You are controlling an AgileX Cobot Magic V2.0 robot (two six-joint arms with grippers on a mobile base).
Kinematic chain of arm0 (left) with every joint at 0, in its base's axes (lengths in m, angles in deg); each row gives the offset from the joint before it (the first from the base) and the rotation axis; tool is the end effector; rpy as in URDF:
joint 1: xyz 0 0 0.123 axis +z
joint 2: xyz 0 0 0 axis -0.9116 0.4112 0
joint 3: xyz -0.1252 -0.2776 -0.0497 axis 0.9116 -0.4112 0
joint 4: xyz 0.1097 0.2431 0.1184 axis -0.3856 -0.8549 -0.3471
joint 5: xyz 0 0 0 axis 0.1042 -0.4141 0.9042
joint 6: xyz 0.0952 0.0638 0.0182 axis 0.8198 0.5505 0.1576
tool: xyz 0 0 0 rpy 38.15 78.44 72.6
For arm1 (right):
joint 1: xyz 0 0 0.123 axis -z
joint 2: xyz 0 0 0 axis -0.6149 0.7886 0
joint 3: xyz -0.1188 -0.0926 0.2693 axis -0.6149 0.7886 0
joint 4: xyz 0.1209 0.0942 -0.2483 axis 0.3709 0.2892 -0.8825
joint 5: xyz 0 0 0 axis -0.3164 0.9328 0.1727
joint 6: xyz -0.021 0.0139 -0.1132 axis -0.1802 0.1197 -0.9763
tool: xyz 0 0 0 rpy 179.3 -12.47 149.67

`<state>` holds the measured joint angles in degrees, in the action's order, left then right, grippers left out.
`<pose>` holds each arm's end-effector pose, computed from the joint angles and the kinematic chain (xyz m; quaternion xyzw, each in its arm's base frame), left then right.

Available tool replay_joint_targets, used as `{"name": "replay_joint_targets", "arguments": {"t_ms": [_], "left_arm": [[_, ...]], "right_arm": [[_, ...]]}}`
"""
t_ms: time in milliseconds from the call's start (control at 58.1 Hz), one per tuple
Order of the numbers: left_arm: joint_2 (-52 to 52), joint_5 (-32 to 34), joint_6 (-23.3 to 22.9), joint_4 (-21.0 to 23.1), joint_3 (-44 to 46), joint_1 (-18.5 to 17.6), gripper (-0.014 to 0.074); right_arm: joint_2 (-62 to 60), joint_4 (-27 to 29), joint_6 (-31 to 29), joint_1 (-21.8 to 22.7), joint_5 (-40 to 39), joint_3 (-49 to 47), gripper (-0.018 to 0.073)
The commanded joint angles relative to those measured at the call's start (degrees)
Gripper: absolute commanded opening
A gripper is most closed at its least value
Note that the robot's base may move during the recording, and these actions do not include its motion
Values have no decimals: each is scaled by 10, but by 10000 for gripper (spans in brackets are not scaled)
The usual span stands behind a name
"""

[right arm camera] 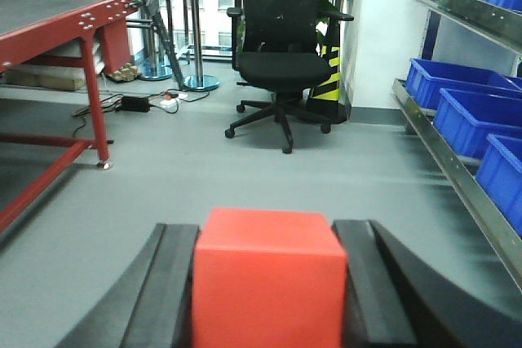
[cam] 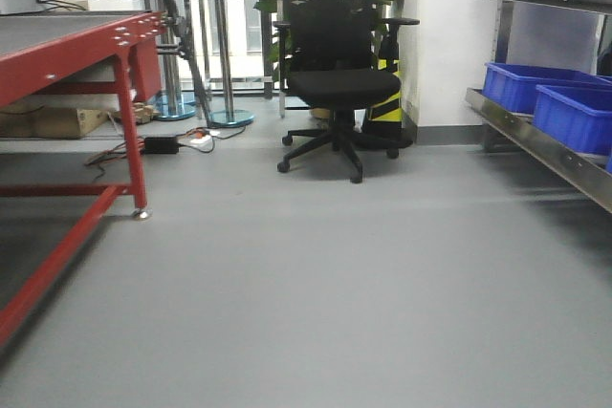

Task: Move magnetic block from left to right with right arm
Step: 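Turn the base past the office chair toward the other table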

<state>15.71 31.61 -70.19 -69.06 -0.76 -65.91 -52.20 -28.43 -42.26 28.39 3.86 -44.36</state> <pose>0.0986 -0.0006 0.2010 -0.0117 0.6898 -0.0160 0.7237 0.0404 -0.0018 0.3435 -0.0219 0.7250 0.0432 0.6870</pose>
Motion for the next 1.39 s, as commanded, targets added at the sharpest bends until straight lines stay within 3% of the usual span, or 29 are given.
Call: {"name": "replay_joint_targets", "arguments": {"t_ms": [0,1376], "left_arm": [[-4,47,-3,3,-4,0,-126],[-4,47,-3,3,-4,0,-126]], "right_arm": [[12,-5,-4,1,-51,-15,237],[12,-5,-4,1,-51,-15,237]]}}
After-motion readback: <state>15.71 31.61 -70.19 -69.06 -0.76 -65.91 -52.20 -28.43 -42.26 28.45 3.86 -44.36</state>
